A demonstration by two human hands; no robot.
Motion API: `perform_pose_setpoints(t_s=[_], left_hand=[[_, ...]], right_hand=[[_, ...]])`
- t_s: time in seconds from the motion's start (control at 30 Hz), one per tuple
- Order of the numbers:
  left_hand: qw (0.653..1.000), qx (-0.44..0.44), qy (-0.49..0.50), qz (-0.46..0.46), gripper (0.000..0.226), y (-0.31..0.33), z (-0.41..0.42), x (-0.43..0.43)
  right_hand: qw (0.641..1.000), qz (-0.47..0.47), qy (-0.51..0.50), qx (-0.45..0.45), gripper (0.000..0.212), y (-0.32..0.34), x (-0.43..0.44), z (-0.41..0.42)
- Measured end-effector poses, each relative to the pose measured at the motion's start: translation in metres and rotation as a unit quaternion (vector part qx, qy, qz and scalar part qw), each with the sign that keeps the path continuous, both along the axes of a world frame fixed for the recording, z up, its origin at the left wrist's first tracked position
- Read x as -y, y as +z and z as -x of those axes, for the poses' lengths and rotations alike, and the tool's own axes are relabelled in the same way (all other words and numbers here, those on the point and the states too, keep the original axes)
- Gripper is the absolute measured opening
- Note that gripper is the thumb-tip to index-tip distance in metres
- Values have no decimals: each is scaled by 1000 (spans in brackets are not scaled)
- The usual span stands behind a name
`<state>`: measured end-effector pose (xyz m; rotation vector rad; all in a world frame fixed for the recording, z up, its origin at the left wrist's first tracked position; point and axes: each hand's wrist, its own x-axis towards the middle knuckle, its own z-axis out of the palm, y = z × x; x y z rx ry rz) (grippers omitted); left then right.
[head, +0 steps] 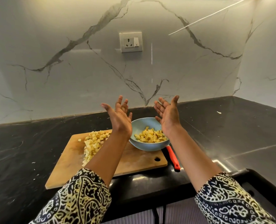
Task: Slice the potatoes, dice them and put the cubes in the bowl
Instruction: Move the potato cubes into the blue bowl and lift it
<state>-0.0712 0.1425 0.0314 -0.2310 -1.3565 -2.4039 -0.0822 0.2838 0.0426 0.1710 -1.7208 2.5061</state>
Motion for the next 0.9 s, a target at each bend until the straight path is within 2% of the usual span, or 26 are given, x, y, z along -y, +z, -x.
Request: perform_pose_setpoints(t_s=[0.1,0.17,0.23,0.3,0.37,0.47,0.5,0.57,0.63,0.7,0.77,0.8,0.83,0.9], left_hand=[[986,-47,42,153,103,0,-4,-5],[957,-94,61,268,110,-3,-1,-6],[915,-127,62,378,101,-12,4,-4],[877,-123,71,459,98,-22,6,1],[865,-91,65,489,101,-32,11,10],[892,-9,17,451,116,-37,12,22],[918,35,-9,395,120,-38,10,25],[969,115,-76,205,109,-34,4,28],[983,128,-132,14,101,-28,0,32],[977,136,-139,-88,101,-26,-1,36],[972,153,-131,-123,99,-24,-2,37],[972,169,-124,-110,96,-23,-2,35],[973,189,-116,-70,90,-22,-4,33],[963,242,-94,71,66,-18,-10,26]], right_hand=[[998,-60,-17,-23,76,-5,0,-3],[996,-76,-32,-32,74,-7,-1,-5],[995,-90,-32,-39,73,-6,0,-6],[993,-106,-36,-49,73,-8,2,-6],[986,-129,-78,-73,72,-10,2,-6],[950,-241,-174,-100,68,-12,-11,-9],[935,-283,-192,-94,68,-15,-16,-10],[929,-314,-187,-61,64,-24,-25,-10],[950,-267,-159,-11,59,-33,-25,-7],[976,-169,-130,37,56,-38,-26,-5],[990,-71,-104,62,54,-40,-29,-5],[992,-46,-94,72,53,-40,-31,-7],[992,-33,-87,81,51,-41,-31,-8],[992,-16,-87,94,42,-44,-29,-11]])
